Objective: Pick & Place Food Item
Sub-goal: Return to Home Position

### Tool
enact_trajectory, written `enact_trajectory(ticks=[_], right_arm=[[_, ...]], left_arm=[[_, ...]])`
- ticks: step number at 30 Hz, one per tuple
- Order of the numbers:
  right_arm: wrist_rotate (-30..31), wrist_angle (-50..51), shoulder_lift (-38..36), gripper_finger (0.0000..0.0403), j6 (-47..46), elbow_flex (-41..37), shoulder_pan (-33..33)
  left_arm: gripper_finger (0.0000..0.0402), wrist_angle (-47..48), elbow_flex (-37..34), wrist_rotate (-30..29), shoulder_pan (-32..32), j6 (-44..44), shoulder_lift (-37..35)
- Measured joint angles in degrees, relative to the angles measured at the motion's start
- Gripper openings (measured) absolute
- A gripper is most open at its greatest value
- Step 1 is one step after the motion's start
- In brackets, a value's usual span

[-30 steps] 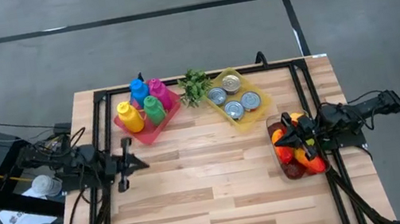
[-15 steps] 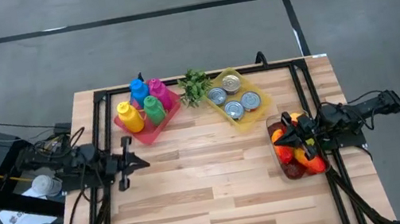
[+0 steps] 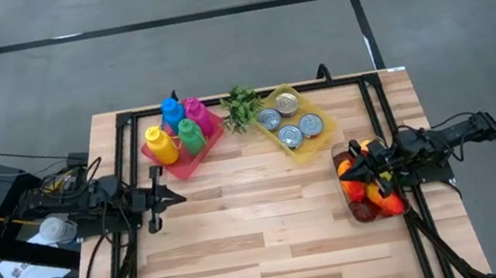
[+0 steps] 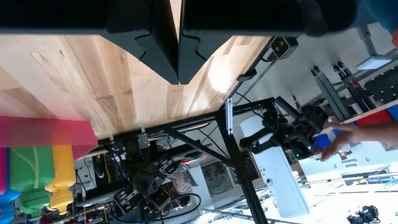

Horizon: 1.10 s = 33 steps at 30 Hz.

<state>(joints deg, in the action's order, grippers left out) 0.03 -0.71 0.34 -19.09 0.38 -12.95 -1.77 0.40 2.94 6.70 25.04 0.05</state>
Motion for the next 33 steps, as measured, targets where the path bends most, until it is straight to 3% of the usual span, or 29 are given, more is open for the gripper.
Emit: enact_trajectory(ticks=[5, 10, 12, 23, 33], right_arm=[[0.00, 0.02, 0.00, 0.0000, -0.01, 0.00, 0.00], [0.00, 0.02, 0.00, 0.0000, -0.59, -0.02, 0.00], [0.00, 0.02, 0.00, 0.0000, -0.89, -0.02, 0.00], [0.04, 0.02, 0.00, 0.0000, -1.38, -0.02, 0.00], [0.02, 0.02, 0.00, 0.0000, -1.49, -0.02, -0.01]], left_arm=[[0.0002, -1.94, -0.07, -0.30, 0.00, -1.21, 0.03], [0.0002, 0.56, 0.00, -4.72, 0.09, -27.68, 1.61], [0.0002, 0.67, 0.00, -4.81, 0.07, -32.41, 3.37], [0.0001, -1.30, 0.00, -5.04, 0.07, -29.70, 10.36], [0.0001, -2.29, 0.00, -4.98, 0.07, -29.62, 12.52]])
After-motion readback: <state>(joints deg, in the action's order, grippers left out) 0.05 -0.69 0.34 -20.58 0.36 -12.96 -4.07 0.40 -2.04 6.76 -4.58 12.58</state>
